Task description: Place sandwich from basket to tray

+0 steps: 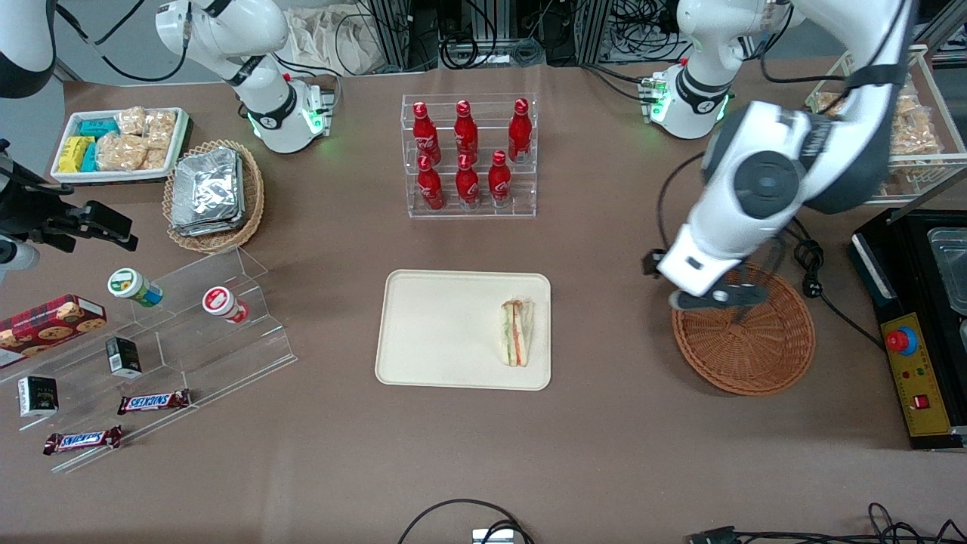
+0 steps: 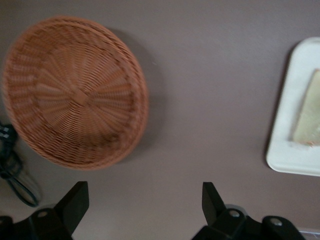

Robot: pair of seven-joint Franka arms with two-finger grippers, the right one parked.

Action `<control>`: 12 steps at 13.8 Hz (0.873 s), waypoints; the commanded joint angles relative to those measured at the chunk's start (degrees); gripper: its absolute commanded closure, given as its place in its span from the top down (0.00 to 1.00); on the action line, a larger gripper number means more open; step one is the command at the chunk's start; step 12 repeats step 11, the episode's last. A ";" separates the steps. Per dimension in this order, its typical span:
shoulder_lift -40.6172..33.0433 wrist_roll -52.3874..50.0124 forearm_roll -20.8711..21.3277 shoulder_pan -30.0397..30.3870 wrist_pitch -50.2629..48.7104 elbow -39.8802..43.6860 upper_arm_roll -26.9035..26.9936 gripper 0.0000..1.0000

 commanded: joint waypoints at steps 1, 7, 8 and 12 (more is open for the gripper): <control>-2.71 5.05 -1.24 6.09 -1.74 1.24 -0.42 1.00; -0.60 5.86 -0.53 9.19 -11.78 9.95 -0.24 1.00; 0.27 5.77 -1.14 9.19 -11.17 10.21 -0.33 1.00; 4.65 5.16 -0.88 8.92 -11.51 17.84 -0.33 1.00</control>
